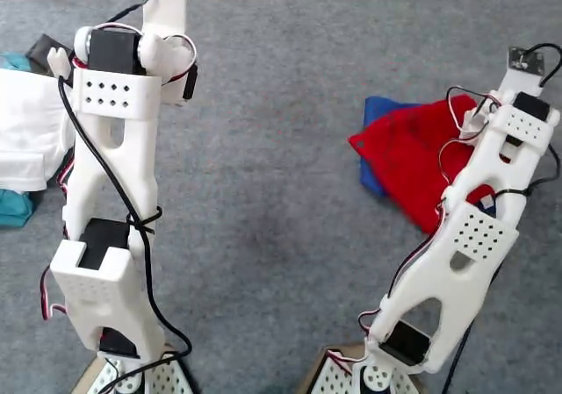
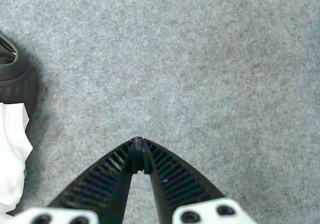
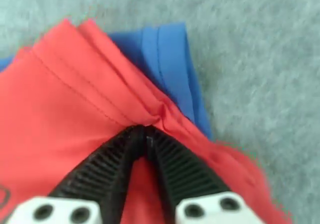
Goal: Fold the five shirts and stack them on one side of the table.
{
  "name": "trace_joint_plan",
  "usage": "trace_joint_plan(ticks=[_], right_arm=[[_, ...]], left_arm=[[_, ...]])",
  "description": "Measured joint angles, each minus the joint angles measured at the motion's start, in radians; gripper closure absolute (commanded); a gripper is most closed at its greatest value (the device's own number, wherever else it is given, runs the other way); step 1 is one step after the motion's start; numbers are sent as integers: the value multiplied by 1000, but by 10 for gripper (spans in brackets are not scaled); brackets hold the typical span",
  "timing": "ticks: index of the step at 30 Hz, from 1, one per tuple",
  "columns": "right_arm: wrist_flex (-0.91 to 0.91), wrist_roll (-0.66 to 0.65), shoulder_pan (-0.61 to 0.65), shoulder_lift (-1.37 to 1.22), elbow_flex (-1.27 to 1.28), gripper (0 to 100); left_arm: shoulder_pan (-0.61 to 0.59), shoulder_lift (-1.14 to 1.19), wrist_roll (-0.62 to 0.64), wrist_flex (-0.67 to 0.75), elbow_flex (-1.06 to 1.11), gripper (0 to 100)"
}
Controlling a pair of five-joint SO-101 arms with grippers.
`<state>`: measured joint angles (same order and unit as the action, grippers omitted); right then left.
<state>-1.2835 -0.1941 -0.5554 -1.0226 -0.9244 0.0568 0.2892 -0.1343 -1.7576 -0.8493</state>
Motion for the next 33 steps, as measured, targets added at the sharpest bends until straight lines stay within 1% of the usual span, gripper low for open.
trace_joint_plan(ticks=[2,5,10,12,18,20,22,27,30,33], right_arm=[[-40,0,0,-18,-69,977],[-147,0,8,-32,-203,977],[-382,0,64,-40,-529,976],[-427,0,87,-38,-647,976],[-476,-15,138,41,-674,976],[-479,-18,135,115,-621,976],[-479,-18,133,199,-508,976],[-474,-18,107,430,-63,976],[-390,-18,49,476,195,976],[-229,-20,-9,474,399,976]], left_arm=[[0,0,0,0,0,970],[0,0,0,0,0,970],[0,0,0,0,0,970],[0,0,0,0,0,970],[0,0,0,0,0,970],[0,0,0,0,0,970],[0,0,0,0,0,970],[-8,0,0,0,11,970],[-21,0,0,0,74,970],[-34,0,0,0,143,970]])
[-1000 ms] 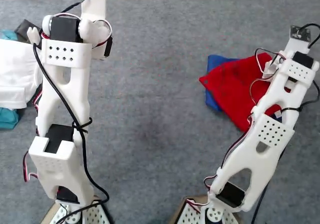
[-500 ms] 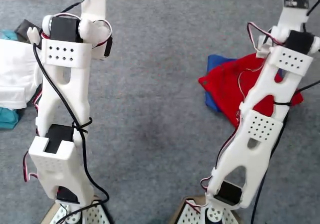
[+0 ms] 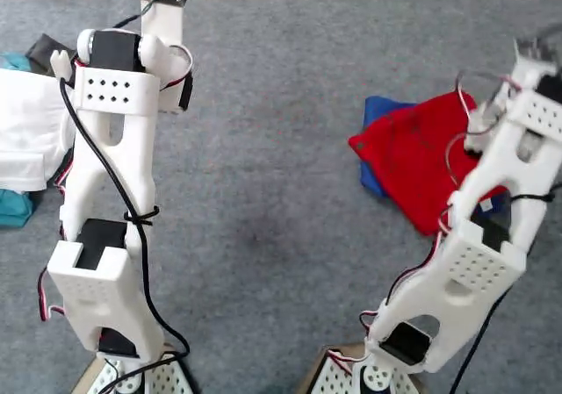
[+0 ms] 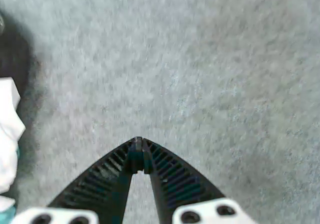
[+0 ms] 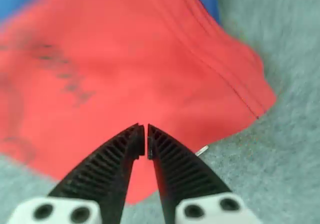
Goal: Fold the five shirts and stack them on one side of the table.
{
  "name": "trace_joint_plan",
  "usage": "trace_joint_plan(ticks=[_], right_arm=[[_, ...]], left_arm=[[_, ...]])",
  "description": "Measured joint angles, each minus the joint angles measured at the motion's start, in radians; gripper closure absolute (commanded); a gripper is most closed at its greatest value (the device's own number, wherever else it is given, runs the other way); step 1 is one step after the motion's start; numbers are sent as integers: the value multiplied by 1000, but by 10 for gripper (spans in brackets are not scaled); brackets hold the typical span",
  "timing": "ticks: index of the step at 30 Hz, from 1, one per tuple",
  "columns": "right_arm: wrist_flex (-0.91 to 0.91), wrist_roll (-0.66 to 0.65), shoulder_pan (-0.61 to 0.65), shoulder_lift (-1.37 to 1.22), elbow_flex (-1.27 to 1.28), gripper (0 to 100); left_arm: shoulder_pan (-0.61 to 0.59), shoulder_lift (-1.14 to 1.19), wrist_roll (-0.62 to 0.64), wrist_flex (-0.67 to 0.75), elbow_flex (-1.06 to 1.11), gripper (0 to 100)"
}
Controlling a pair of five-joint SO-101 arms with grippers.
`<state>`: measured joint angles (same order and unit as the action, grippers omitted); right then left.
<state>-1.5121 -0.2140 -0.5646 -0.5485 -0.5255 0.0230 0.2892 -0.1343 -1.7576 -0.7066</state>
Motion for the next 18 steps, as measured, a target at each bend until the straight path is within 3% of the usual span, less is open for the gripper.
trace_joint_plan(ticks=[8,13,18], right_arm=[[434,-8,-6,-110,249,976],[381,-32,-6,-98,224,974],[104,-107,-5,-38,141,973]], left_arm=[[-146,-5,0,0,178,970],[-307,-112,-74,0,282,971],[-476,-288,-155,0,423,971]])
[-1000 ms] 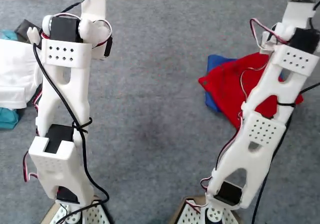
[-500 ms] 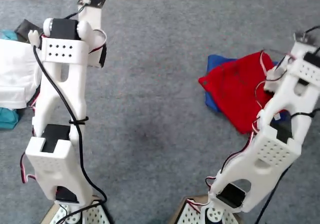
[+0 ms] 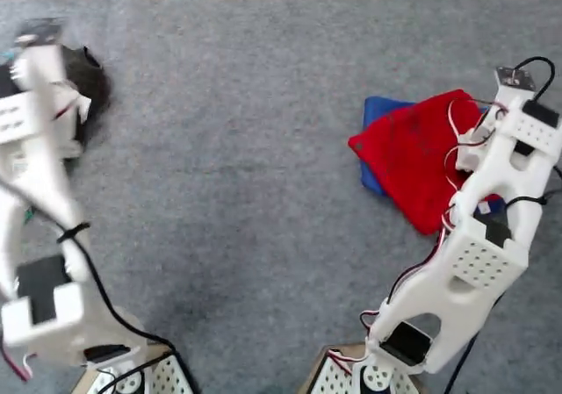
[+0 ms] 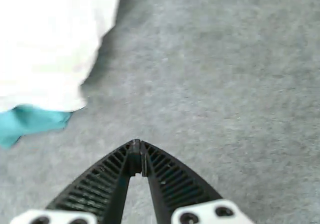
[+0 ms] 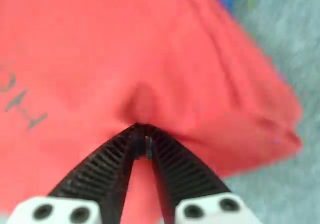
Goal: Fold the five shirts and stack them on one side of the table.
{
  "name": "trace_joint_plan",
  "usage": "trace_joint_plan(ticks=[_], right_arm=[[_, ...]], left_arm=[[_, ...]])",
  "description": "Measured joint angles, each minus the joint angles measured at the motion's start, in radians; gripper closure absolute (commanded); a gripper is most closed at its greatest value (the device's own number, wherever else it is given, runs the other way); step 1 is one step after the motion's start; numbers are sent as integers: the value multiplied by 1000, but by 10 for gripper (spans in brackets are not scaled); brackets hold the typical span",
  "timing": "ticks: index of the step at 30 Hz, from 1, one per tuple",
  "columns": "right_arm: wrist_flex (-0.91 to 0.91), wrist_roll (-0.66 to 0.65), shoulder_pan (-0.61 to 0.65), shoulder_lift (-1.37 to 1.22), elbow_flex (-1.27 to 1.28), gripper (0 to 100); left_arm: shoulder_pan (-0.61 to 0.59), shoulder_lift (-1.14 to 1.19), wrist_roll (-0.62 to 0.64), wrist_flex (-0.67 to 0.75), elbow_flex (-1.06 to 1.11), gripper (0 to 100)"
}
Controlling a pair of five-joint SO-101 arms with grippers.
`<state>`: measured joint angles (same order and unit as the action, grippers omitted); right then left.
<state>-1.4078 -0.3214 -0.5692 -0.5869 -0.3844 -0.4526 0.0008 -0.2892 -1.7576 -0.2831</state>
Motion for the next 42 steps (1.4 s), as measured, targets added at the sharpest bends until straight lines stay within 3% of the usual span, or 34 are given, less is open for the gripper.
trace_joint_plan(ticks=[9,15,22,29,36,39,42], right_arm=[[-272,-8,160,157,-120,973],[-339,-8,229,242,-120,973],[-347,-12,276,414,18,973],[-258,28,420,549,318,973],[-175,49,463,617,420,973],[-169,49,465,620,422,973],[-164,49,465,628,422,973]], left_arm=[[-227,-181,-49,0,296,971],[-264,-276,-49,0,316,961],[-324,-293,11,5,244,815],[-407,0,31,109,-11,761],[-410,413,126,250,-315,734],[-399,563,130,278,-451,791],[-379,701,130,287,-569,923]])
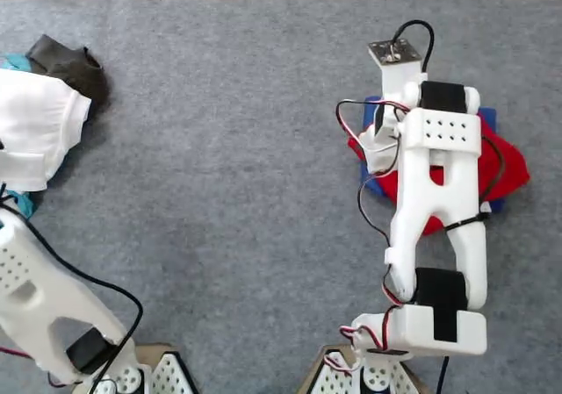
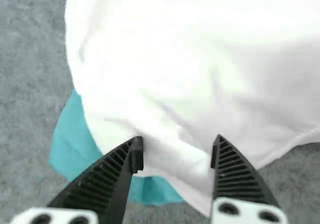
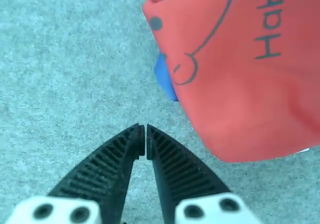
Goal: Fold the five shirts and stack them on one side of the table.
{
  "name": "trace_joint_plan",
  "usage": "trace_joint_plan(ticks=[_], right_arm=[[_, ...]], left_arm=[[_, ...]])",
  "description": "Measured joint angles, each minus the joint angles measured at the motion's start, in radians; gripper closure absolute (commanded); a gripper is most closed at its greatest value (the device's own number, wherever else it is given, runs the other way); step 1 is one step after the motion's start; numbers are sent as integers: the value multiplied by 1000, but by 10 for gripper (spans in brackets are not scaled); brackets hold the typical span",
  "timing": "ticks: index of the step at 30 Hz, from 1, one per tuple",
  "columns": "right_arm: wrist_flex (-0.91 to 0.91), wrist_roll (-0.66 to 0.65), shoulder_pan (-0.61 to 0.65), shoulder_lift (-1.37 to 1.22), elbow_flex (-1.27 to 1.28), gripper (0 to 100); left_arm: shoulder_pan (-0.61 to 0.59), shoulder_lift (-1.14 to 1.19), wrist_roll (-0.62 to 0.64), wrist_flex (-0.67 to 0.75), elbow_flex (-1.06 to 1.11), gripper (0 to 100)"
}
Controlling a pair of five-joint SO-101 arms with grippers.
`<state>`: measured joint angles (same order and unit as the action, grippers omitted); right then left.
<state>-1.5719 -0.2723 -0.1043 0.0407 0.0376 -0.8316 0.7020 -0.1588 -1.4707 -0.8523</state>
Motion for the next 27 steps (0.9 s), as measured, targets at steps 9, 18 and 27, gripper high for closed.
trace_joint_plan(ticks=[9,18,27], right_arm=[[-60,0,0,78,0,976],[-63,0,0,106,0,976],[-63,-52,0,106,0,976]], left_arm=[[6,178,8,-146,-333,971],[68,170,8,-287,-572,972],[253,-292,86,-287,-100,972]])
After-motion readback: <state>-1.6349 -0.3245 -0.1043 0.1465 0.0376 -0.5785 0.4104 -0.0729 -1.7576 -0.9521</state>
